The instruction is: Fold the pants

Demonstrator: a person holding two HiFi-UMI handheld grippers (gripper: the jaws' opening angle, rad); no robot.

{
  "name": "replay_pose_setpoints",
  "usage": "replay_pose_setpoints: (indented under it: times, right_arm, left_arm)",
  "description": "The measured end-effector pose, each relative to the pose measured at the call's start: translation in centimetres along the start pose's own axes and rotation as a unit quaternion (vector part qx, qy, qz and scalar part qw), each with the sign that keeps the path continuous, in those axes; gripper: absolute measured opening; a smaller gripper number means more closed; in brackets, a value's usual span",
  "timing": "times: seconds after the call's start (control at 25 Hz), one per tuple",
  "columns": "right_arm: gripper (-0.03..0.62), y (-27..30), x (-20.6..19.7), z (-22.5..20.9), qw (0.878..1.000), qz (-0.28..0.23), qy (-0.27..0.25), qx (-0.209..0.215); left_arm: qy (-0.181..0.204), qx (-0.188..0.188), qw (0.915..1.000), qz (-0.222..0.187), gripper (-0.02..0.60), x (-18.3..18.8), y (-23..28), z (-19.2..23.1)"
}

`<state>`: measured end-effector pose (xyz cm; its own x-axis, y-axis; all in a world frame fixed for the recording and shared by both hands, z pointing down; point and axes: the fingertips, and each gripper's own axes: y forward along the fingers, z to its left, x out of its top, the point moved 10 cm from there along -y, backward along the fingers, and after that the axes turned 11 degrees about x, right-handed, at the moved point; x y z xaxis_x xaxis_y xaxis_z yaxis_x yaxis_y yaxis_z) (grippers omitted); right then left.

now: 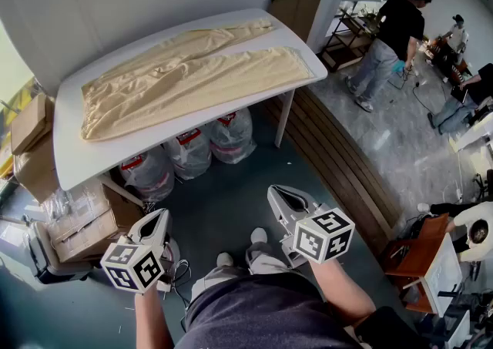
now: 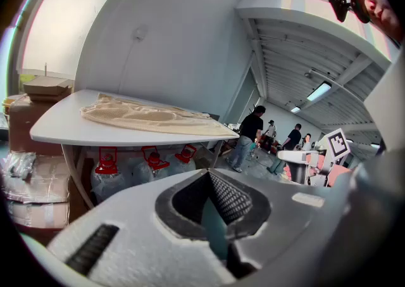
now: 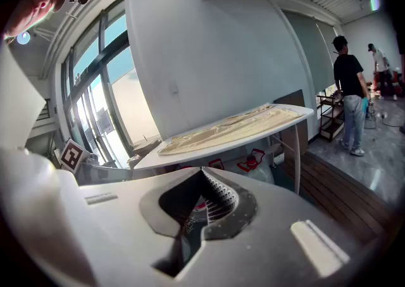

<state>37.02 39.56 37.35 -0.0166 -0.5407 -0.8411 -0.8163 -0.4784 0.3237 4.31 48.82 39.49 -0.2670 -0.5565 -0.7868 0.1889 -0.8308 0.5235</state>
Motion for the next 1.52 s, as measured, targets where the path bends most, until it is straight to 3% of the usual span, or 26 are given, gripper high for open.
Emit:
replay_pose_setpoints:
  times: [0.24,0.4,0.8,1.08,1.52]
  right_arm:
    - [-0.003,0.6,-0.4,0.6,1.000,0.001,-0.004,0.006]
    - [-0.002,0.8,-0.9,0.9,1.000,-0.004,0.003,0.016]
    - [-0.002,2.6,-1.4,-0.5,0.999,0.026,0.011,0.026]
    - [-0.002,8.4,1.8,-4.4,0.997,0.033,0.016,0.068]
    - [-0.002,16.4,7.1,-9.2,0.991,0.074,-0.024,0.112]
  left_arm:
    - [-0.003,-0.005,1.0000,0.007,-0.002,-1.0,-0.5,0.9]
    - [0.016,-0.022,0.9996,0.008,0.000,-1.5,-0.8,0.8]
    - [0.018,-0.010,0.9996,0.019,0.000,-1.9,0.0,2.9]
    - [0.025,0.010,0.9995,0.015,0.000,1.4,3.8,4.3]
    - [0.025,0.043,0.9987,0.010,-0.002,7.2,10.2,6.9]
